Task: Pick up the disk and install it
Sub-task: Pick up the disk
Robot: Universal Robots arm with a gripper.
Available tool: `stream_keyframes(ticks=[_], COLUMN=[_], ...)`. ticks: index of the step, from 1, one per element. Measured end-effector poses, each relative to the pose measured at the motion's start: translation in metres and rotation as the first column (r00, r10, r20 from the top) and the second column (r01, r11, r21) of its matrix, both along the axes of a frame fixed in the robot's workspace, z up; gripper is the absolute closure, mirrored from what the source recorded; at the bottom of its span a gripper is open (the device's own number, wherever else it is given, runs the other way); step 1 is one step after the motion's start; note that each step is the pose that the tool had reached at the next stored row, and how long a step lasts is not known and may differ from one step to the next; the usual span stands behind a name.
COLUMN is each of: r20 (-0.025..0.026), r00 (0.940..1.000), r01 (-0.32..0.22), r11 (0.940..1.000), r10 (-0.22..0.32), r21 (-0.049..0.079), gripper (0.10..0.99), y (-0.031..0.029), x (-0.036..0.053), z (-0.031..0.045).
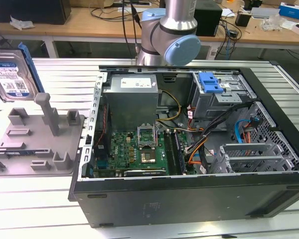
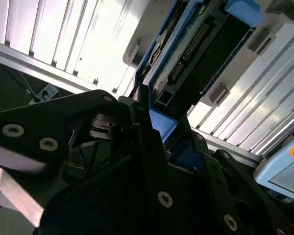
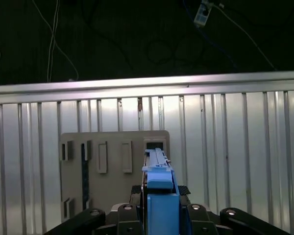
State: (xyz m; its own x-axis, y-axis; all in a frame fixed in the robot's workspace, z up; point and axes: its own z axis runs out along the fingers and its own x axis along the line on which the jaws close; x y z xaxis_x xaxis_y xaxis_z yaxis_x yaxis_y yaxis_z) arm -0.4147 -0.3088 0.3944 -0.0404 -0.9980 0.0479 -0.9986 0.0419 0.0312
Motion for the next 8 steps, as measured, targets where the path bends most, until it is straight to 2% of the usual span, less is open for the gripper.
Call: stream_keyframes(ticks=[2,4,8], r20=[0.0000,0.0000,0.0000], r00=[1.0000,1.0000,1.0000], r01=[0.000,0.000,0.000], r11=[1.0000,1.0000,1.0000], r10=[0.000,0.000,0.000], r21=[-0.001,-0.002,-0.003], gripper=[0.722,0.722,0.722], y=[0.0000,0.0000,0.0000], x=[0.0000,0.0000,0.0000], z=[0.0105,0.0258,0.0424])
